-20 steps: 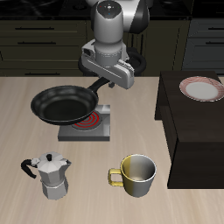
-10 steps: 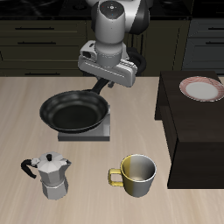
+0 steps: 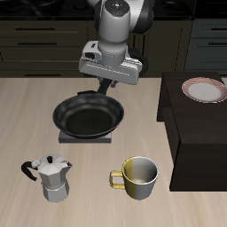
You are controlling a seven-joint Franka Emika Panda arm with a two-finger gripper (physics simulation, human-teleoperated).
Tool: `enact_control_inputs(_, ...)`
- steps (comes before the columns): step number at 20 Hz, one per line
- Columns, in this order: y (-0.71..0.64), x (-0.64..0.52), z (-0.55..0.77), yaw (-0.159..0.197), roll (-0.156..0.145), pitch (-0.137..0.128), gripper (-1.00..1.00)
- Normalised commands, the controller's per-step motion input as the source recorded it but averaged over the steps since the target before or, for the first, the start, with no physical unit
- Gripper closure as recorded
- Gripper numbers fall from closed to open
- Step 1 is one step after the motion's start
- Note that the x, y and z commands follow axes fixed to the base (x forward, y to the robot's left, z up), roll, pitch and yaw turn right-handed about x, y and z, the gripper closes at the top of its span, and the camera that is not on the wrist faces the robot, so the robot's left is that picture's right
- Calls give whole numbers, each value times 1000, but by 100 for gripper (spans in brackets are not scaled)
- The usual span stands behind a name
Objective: Place the frying pan on the top layer of the shelf
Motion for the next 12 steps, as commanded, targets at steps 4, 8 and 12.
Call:
enact_control_inputs(4, 26, 24, 24, 161, 9, -12, 100)
enact_control_inputs(8, -19, 38, 39, 122, -8, -12, 100)
enact_control_inputs(12, -75, 111, 80, 156, -26, -24, 100)
